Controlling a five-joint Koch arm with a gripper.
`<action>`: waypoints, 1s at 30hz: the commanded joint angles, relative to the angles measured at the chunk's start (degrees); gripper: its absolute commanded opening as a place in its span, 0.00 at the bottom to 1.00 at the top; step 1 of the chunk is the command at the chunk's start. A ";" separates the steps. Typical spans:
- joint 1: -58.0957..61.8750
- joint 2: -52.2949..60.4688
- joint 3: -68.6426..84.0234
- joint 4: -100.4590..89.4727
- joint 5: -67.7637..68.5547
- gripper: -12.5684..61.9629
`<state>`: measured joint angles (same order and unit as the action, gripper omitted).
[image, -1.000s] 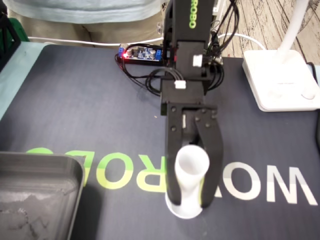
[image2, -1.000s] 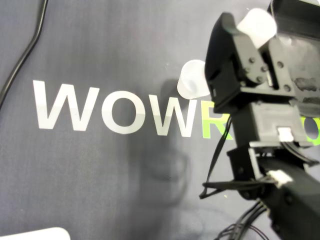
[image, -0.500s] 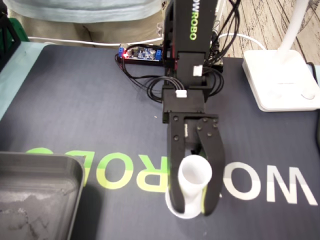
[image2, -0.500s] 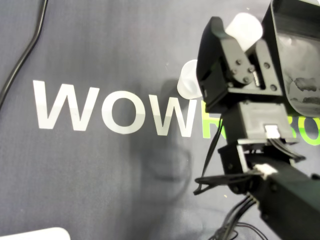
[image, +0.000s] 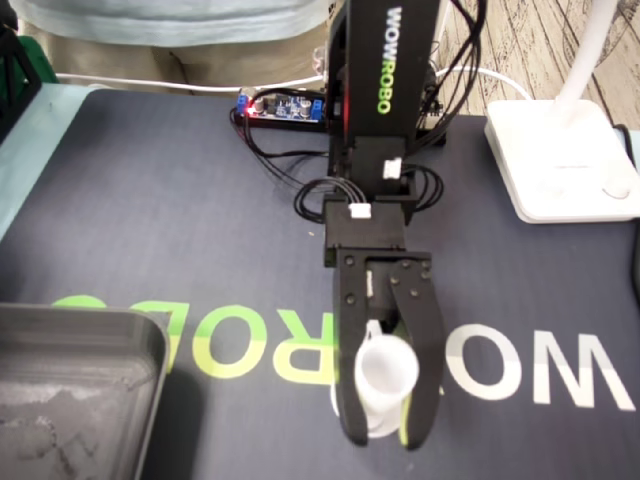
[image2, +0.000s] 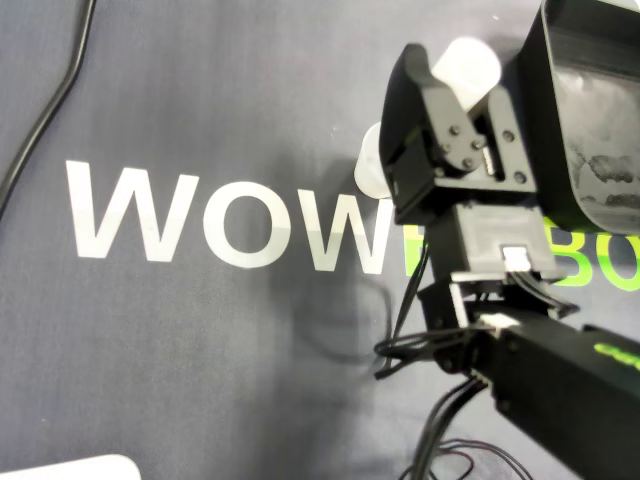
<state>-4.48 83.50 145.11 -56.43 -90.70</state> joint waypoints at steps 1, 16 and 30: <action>0.09 0.18 -2.55 -5.19 -0.44 0.37; 0.00 13.62 -2.46 -4.57 1.32 0.47; 3.78 41.40 -16.08 50.19 58.36 0.47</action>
<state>-1.41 122.43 131.92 -11.60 -40.52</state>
